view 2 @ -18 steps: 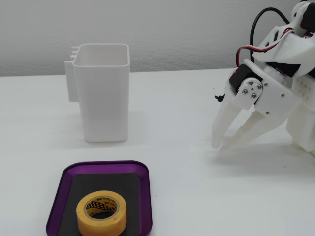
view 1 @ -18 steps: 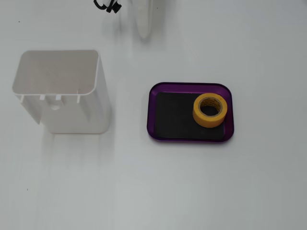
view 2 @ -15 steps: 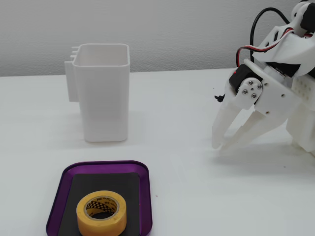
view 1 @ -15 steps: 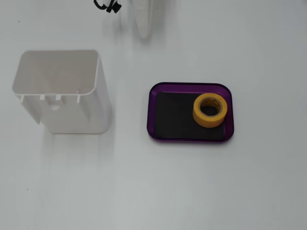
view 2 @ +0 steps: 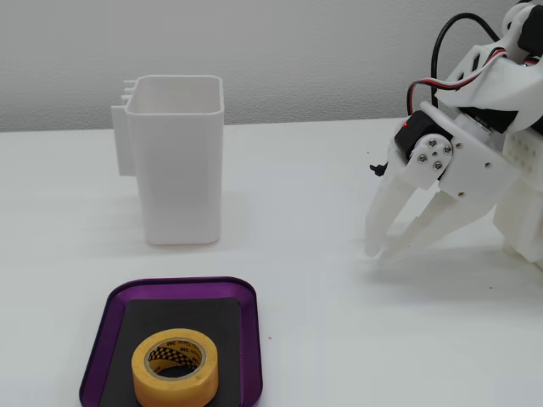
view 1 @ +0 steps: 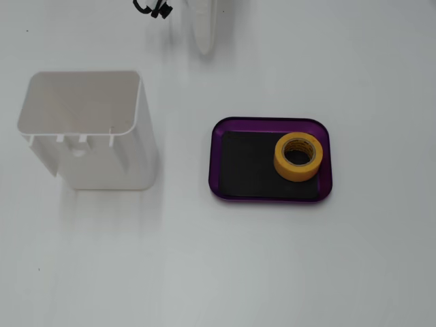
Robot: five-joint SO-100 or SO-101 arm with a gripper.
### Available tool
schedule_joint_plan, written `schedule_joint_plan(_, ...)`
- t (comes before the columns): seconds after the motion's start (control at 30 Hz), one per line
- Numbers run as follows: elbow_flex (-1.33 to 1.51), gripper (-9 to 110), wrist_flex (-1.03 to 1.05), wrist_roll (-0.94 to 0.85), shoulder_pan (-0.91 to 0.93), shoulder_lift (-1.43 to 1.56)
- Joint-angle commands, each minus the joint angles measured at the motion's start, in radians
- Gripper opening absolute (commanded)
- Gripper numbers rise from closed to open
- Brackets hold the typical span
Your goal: Remove the yellow tape from the box.
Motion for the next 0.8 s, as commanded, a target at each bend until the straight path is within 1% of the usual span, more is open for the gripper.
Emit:
schedule_joint_plan(0.0, 0.0, 0, -0.006, -0.003, -0.002, 0.057)
schedule_joint_plan(0.17, -0.008, 0, -0.008, -0.009, 0.011, 0.057)
schedule_joint_plan(0.3, -0.018, -1, -0.057, -0.009, 0.011, 0.057)
schedule_joint_plan(0.5, -0.16, -1, -0.083, -0.008, 0.0, 0.038)
schedule_joint_plan(0.67, -0.189, -1, -0.078, -0.017, 0.002, 0.038)
schedule_joint_plan(0.7, -0.189, -1, -0.081, -0.043, 0.002, 0.037)
schedule_joint_plan(0.77, -0.19, -1, -0.083, -0.183, 0.002, 0.037)
